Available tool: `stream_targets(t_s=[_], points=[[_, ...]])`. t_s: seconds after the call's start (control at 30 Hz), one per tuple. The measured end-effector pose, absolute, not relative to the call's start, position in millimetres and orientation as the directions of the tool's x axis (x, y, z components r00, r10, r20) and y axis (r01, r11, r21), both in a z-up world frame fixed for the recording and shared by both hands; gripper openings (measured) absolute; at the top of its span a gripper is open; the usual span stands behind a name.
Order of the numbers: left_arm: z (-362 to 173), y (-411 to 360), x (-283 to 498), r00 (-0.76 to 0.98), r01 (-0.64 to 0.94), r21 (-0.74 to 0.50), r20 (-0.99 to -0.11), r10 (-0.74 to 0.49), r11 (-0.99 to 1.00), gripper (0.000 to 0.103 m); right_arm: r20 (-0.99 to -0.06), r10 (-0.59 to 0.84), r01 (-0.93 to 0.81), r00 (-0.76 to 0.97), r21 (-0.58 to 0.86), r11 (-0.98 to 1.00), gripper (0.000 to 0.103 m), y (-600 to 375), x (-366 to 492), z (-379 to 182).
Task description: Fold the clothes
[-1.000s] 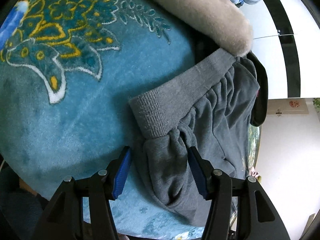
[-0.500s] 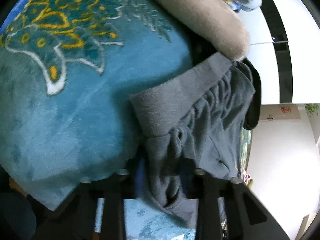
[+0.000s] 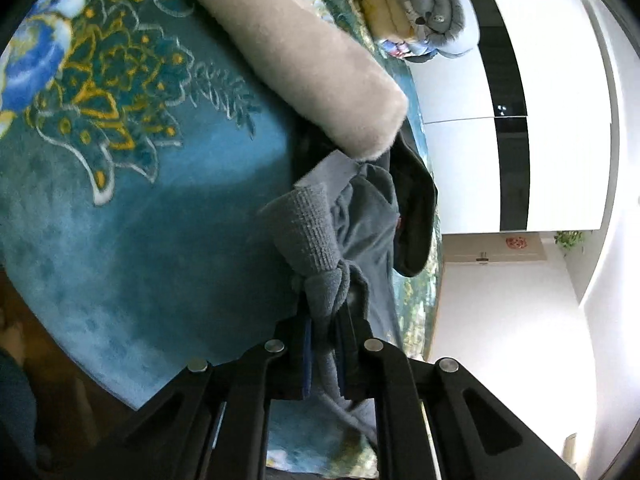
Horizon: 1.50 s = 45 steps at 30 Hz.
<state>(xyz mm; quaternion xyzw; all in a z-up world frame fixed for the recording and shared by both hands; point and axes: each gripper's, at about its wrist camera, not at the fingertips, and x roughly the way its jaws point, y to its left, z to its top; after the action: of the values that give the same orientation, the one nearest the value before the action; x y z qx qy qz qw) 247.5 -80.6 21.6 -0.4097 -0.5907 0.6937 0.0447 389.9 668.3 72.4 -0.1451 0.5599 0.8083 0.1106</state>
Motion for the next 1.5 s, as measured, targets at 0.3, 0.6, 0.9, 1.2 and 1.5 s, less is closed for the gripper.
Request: stream_targets(t_s=[0.3, 0.6, 0.9, 1.2, 1.5], points=[[37, -81, 181, -0.707, 0.378, -0.922, -0.343, 0.618, -0.079, 0.009, -0.424, 0.016, -0.385, -0.906, 0.805, -0.452, 0.005, 683, 300, 131], [27, -76, 99, -0.738, 0.404, -0.914, -0.349, 0.577, -0.037, 0.01, -0.643, -0.041, -0.552, -0.765, 0.686, -0.474, 0.005, 718, 151, 103], [2, -73, 57, -0.731, 0.477, -0.878, -0.421, 0.537, -0.039, 0.011, -0.73, -0.106, -0.606, -0.676, 0.631, -0.484, 0.008, 734, 71, 35], [15, -62, 46, -0.71, 0.439, -0.887, -0.44, 0.549, -0.144, 0.056, -0.648, -0.186, -0.466, -0.738, 0.69, -0.554, 0.061, 734, 70, 44], [44, -65, 99, -0.656, 0.37, -0.8, -0.585, 0.478, -0.471, 0.063, -0.61, -0.089, -0.483, -0.787, 0.7, -0.526, 0.064, 743, 160, 55]])
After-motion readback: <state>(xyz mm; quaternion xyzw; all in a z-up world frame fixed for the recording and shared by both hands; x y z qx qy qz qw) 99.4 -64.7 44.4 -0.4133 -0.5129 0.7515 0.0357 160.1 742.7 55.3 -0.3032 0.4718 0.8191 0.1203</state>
